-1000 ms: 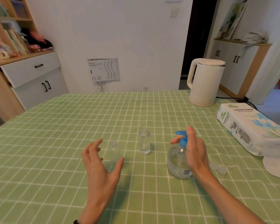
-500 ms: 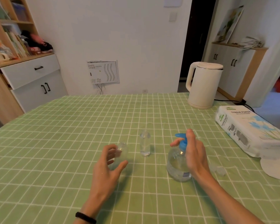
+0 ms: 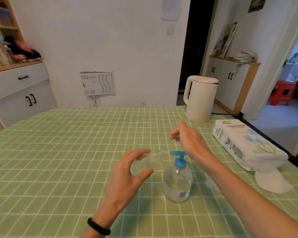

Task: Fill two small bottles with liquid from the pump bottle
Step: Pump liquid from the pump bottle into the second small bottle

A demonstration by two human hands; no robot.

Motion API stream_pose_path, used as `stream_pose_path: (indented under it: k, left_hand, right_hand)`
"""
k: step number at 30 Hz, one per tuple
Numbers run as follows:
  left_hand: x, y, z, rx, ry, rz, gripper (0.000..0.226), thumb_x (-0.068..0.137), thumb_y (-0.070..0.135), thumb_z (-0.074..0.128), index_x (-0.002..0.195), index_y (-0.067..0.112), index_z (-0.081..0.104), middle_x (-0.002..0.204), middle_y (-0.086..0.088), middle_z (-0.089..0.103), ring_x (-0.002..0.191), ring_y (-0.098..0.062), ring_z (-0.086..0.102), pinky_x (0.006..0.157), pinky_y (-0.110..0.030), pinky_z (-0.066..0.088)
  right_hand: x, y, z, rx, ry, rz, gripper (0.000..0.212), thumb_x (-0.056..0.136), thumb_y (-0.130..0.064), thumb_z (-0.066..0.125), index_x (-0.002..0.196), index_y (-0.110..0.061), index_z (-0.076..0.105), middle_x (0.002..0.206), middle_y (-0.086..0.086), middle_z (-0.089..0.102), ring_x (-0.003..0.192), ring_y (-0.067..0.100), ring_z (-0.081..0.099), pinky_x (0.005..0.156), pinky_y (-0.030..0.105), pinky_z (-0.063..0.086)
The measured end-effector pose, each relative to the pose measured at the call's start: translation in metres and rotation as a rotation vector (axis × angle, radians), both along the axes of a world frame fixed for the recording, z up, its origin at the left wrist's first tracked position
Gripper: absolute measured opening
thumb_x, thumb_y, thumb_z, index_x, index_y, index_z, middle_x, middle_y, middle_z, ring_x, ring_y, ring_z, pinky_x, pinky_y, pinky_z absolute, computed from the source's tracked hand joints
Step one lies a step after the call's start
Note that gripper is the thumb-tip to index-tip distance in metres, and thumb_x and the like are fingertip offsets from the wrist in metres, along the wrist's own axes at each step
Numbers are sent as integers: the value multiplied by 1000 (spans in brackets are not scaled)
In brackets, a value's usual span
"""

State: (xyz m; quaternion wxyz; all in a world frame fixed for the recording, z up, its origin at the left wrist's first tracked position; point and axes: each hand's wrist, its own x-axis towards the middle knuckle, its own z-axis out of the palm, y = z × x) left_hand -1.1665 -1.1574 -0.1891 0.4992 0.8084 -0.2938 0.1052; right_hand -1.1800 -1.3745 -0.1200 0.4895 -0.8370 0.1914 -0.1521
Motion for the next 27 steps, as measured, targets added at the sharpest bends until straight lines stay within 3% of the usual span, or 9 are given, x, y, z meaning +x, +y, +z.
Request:
stream_pose_path:
  k: [3, 5, 8, 15, 27]
  left_hand:
    - [1, -2, 2, 1, -1, -4, 51, 81, 25, 88, 127, 40, 69, 117, 22, 69, 115, 0, 63, 95, -3, 40]
    - [2, -2, 3, -6, 4, -12, 52, 81, 22, 88, 126, 39, 70, 115, 21, 69, 114, 0, 63, 95, -2, 39]
    - [2, -2, 4, -3, 4, -22, 52, 81, 20, 88, 126, 39, 71, 115, 22, 68, 115, 1, 62, 96, -3, 39]
    - [2, -7, 4, 3, 6, -57, 53, 82, 18, 89, 126, 40, 71, 117, 19, 69, 114, -1, 63, 98, -8, 43]
    - [-1, -13, -4, -42, 75, -67, 52, 79, 16, 90, 124, 35, 74, 113, 17, 72, 112, -3, 65, 93, -5, 42]
  right_hand:
    - [13, 0, 3, -125, 101, 44, 72, 109, -50, 23, 116, 2, 73, 118, 20, 77, 115, 38, 70, 102, 45, 52]
    - [17, 2, -4, -191, 180, 64, 70, 110, -47, 23, 119, 2, 72, 119, 20, 77, 111, 33, 72, 101, 42, 53]
    - [19, 2, -15, -189, 249, 48, 64, 110, -43, 25, 119, -2, 74, 113, 14, 80, 89, 14, 73, 88, 36, 54]
    - [22, 1, -16, -157, 286, 56, 51, 108, -33, 31, 115, -5, 72, 110, 11, 77, 105, 28, 71, 105, 48, 53]
    - [20, 2, -27, -86, 297, 57, 44, 107, -26, 34, 114, -4, 71, 113, 11, 76, 113, 33, 69, 108, 50, 51]
